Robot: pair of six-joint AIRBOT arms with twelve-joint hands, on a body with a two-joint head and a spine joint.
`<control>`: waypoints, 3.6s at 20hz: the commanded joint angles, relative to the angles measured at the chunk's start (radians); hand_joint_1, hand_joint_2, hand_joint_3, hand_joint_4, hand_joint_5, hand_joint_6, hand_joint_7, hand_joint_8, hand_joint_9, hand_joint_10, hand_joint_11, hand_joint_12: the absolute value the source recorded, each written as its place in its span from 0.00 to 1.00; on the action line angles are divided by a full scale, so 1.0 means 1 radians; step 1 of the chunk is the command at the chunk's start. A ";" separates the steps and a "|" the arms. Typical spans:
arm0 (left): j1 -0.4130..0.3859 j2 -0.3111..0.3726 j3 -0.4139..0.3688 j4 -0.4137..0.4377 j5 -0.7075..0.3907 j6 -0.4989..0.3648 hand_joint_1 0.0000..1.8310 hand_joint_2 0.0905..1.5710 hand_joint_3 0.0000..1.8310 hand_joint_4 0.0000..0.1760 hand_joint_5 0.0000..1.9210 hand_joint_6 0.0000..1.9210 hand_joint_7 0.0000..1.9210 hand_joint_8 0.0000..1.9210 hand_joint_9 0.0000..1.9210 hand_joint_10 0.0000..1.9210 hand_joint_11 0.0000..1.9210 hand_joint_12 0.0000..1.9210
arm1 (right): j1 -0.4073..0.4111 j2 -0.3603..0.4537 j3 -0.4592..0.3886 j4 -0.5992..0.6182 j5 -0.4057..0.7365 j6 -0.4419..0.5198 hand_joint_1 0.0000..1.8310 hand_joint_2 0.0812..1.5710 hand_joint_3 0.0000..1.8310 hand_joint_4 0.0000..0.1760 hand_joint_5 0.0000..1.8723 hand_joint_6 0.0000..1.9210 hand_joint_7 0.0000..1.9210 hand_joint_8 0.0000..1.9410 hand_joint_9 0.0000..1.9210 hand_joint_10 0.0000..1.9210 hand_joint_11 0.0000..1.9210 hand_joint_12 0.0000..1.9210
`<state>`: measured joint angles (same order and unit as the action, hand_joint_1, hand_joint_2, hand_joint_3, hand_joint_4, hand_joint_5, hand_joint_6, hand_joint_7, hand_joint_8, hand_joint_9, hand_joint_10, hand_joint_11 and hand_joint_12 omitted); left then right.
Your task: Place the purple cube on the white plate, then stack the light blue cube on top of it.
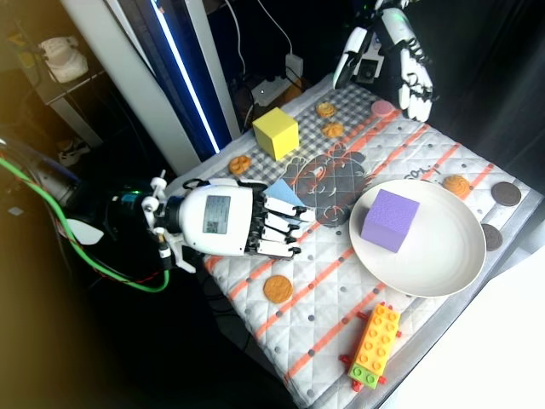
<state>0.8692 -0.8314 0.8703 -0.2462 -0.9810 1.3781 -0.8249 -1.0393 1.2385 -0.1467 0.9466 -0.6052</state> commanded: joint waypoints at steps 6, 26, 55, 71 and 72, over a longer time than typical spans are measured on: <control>-0.004 0.004 0.004 0.006 -0.115 -0.010 0.50 0.52 0.00 0.53 0.14 0.00 0.14 0.00 0.11 0.00 0.00 0.20 | 0.014 0.005 0.024 0.014 0.138 0.071 0.62 0.72 0.00 0.25 0.45 0.61 0.54 0.41 0.58 0.03 0.29 0.68; -0.009 -0.025 0.035 0.011 -0.083 -0.035 0.49 0.53 0.00 0.32 0.17 0.00 0.15 0.00 0.12 0.00 0.00 0.34 | 0.490 -0.230 0.269 -0.112 -0.070 0.088 0.81 0.72 0.00 0.00 0.41 0.72 0.42 0.62 0.46 0.58 0.35 0.80; -0.011 -0.029 0.050 0.025 -0.082 -0.081 0.48 0.56 0.00 0.33 0.17 0.00 0.14 0.00 0.09 0.01 0.00 0.11 | 0.475 -0.301 0.327 -0.156 -0.216 0.088 0.63 0.62 0.00 0.39 0.25 0.00 0.26 0.00 0.30 0.05 0.10 0.58; -0.031 0.012 0.055 0.023 -0.150 -0.082 0.46 0.55 0.00 0.56 0.09 0.00 0.08 0.00 0.04 0.00 0.00 0.00 | 0.441 -0.159 0.227 -0.070 -0.030 0.045 0.42 0.53 0.00 1.00 0.00 0.00 0.00 0.00 0.00 0.00 0.00 0.00; -0.029 0.019 0.055 0.009 -0.172 -0.082 0.44 0.55 0.00 0.50 0.08 0.00 0.06 0.00 0.03 0.00 0.00 0.00 | 0.423 -0.118 0.186 -0.035 -0.002 -0.021 0.43 0.53 0.00 1.00 0.00 0.00 0.00 0.00 0.00 0.00 0.00 0.00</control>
<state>0.8509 -0.8215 0.9234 -0.2302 -1.0050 1.3067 -0.4179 -1.1465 1.4075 -0.1997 0.8207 -0.6468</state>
